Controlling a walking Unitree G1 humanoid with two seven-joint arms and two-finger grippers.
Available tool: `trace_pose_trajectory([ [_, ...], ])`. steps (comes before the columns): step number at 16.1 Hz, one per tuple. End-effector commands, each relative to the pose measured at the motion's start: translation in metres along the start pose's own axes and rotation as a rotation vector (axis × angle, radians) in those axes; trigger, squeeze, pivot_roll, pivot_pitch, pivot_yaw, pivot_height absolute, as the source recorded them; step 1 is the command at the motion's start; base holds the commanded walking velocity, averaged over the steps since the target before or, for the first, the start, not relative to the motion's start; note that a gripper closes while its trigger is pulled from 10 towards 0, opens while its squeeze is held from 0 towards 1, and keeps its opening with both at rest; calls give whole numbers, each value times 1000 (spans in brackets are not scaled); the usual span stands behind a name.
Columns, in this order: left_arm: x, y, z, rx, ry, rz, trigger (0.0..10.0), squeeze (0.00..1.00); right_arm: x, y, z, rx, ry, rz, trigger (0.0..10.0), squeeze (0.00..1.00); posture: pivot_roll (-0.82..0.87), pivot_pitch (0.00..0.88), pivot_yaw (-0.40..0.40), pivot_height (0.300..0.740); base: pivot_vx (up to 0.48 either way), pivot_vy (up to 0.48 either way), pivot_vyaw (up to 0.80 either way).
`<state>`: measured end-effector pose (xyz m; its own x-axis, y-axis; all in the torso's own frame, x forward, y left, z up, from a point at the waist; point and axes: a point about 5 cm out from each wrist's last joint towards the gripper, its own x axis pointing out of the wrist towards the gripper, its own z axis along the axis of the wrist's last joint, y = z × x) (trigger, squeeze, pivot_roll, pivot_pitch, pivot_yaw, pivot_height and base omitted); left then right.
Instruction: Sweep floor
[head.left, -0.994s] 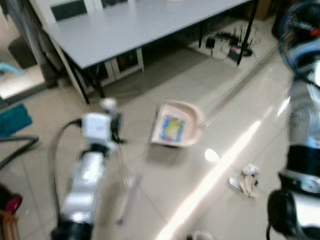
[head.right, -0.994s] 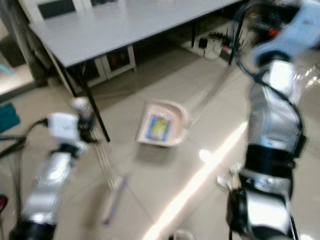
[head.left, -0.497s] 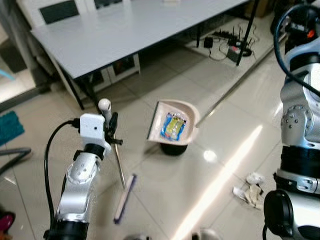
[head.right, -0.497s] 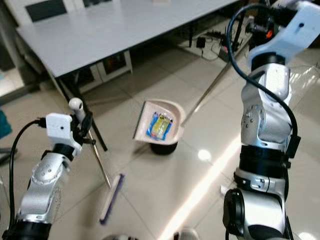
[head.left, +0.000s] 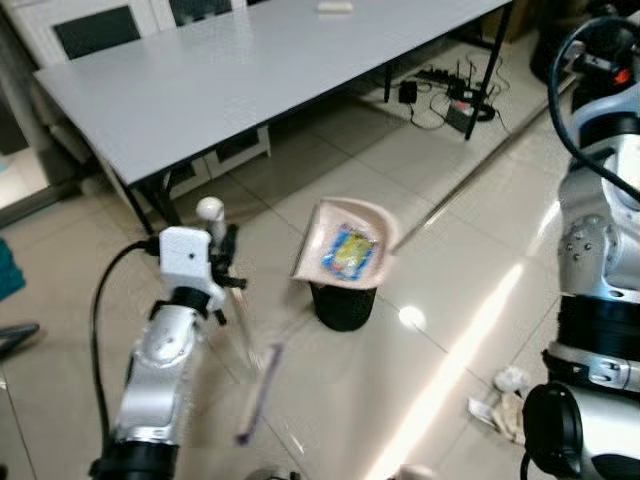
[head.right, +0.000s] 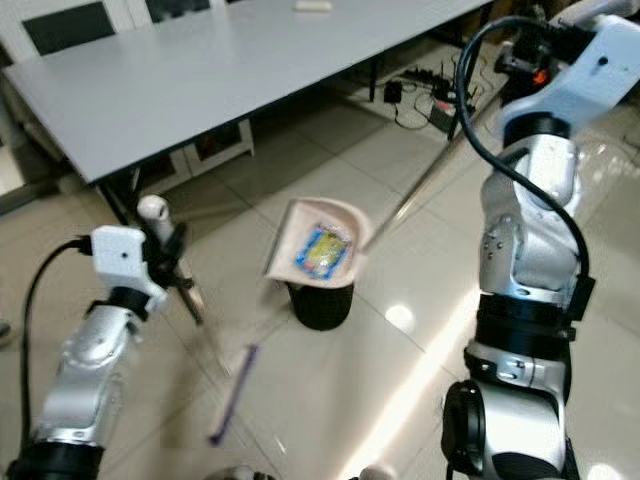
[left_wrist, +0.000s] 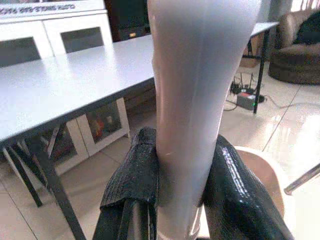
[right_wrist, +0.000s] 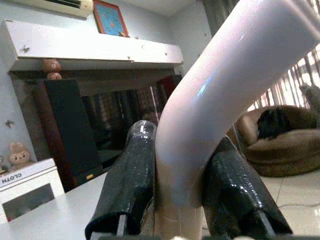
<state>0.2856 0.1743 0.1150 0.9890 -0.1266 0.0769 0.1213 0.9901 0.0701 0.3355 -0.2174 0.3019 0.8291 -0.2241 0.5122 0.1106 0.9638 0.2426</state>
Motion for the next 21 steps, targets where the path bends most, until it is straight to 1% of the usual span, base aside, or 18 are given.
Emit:
trace_pose_trajectory([
  [1,2,-9,6,-10,-33,-24,10000,0,2,-5,17,-10,-76,-13,10000,0,-40,65,51,740,465,0,-606],
  [3,0,-9,5,-18,-35,-17,10000,0,3,-4,15,-21,-67,4,10000,0,-42,62,47,740,458,0,0],
  [4,0,-8,4,-26,-31,-9,10000,0,3,-2,14,-26,-60,14,10000,0,-43,62,49,740,0,0,0],
  [6,1,-7,4,-73,-19,19,10000,0,3,-1,10,-30,-41,26,10000,0,-41,69,46,740,0,0,0],
  [8,1,-7,5,-50,-18,8,10000,0,2,-4,7,-35,-34,7,10000,0,-36,63,47,740,0,0,0],
  [9,2,-6,5,-59,-9,20,10000,0,3,-6,7,-38,-37,-7,10000,0,-33,63,47,740,0,0,0],
  [10,4,-6,7,-50,-7,11,10000,0,4,-7,5,-38,-36,-16,10000,0,-28,66,47,740,0,0,0],
  [11,4,-7,7,-29,-7,5,10000,0,4,-7,3,-36,-32,-16,10000,0,-28,64,48,740,0,0,0],
  [12,3,-6,7,-24,-3,5,10000,0,4,-6,2,-38,-29,-16,10000,0,-27,68,48,740,0,0,0],
  [16,1,-6,6,-21,3,8,10000,0,5,-6,-3,-42,-31,-19,10000,0,-24,83,46,740,0,0,0],
  [19,-2,-8,5,-38,11,-13,10000,0,6,-5,-9,-46,-27,-25,10000,0,-19,93,45,740,0,0,0],
  [21,-3,-7,5,-19,22,-3,10000,0,5,-7,-11,-47,-25,-37,10000,0,-19,96,45,740,0,0,0],
])
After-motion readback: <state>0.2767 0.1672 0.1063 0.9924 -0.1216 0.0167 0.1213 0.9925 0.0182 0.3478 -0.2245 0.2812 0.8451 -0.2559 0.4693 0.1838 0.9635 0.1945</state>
